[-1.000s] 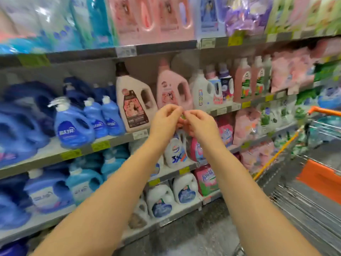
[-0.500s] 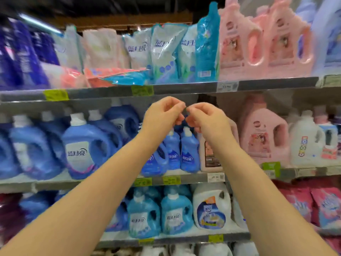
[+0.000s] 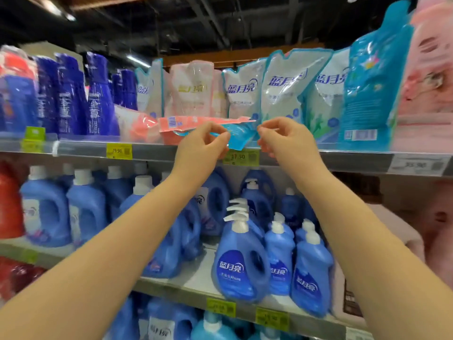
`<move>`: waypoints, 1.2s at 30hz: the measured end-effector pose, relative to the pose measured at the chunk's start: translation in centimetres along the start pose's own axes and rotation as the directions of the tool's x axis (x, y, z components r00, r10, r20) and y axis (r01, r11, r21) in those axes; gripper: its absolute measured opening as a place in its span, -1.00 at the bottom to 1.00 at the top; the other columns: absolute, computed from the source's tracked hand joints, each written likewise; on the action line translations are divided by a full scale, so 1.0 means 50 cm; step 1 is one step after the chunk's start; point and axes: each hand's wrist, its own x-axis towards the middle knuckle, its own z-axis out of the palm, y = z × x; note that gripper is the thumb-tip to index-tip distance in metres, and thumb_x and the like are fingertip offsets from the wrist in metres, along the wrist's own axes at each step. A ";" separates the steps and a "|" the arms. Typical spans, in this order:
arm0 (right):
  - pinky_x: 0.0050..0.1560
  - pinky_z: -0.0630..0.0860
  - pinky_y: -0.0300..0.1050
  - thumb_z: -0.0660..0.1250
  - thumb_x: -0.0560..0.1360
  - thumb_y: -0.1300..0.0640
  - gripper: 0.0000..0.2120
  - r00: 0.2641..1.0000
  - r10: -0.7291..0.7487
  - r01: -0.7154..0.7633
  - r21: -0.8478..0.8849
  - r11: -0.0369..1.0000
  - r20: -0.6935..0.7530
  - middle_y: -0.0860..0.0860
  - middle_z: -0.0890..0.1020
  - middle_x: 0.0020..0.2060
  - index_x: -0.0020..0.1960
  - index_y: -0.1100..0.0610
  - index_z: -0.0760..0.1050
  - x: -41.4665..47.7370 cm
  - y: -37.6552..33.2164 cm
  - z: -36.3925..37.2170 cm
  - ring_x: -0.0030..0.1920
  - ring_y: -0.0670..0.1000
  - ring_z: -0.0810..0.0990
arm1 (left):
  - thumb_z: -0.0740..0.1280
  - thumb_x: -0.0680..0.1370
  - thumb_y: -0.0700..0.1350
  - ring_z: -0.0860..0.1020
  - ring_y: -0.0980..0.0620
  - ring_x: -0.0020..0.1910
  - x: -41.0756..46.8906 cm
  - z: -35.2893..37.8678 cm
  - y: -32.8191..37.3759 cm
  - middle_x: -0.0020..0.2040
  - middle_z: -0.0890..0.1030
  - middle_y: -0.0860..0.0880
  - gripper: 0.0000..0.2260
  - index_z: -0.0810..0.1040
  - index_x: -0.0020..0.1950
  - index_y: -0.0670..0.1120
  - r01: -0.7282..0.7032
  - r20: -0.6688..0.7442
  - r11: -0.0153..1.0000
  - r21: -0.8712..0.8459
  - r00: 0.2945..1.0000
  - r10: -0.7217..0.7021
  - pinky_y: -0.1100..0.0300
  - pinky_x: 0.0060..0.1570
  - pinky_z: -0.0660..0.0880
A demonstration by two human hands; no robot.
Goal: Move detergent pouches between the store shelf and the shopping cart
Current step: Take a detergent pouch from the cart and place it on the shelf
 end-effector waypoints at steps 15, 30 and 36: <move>0.10 0.27 -0.42 0.30 0.42 0.24 -0.48 0.891 -0.092 0.315 -0.458 0.831 0.444 -0.11 0.53 0.21 0.35 -0.04 0.40 0.107 0.041 0.043 0.11 -0.22 0.42 | 0.26 0.28 0.32 0.55 0.08 -0.07 0.145 -0.047 -0.130 0.02 0.64 0.04 -0.40 0.58 0.15 -0.03 -0.597 0.340 0.623 0.506 0.801 0.492 0.26 -0.06 0.38; 0.09 0.38 -0.20 0.33 0.49 -0.05 -0.73 0.919 -0.109 0.304 -0.507 0.806 0.379 -0.12 0.58 0.09 0.18 -0.07 0.54 0.162 0.043 0.072 0.13 -0.09 0.50 | 0.17 0.50 0.06 0.56 -0.08 -0.46 0.223 -0.021 -0.146 -0.38 0.62 -0.04 -0.68 0.65 -0.16 -0.08 -0.673 0.243 0.448 0.589 0.676 0.696 0.21 -0.55 0.38; 0.02 0.36 -0.25 0.45 0.41 0.04 -0.57 0.951 -0.169 0.266 -0.406 0.874 0.258 -0.16 0.54 0.06 0.24 -0.11 0.45 0.183 0.045 0.089 0.08 -0.12 0.48 | 0.13 0.52 0.11 0.55 -0.11 -0.40 0.260 -0.034 -0.116 -0.34 0.64 -0.10 -0.59 0.65 -0.12 -0.13 -0.611 0.033 0.650 0.453 0.740 0.672 0.15 -0.45 0.40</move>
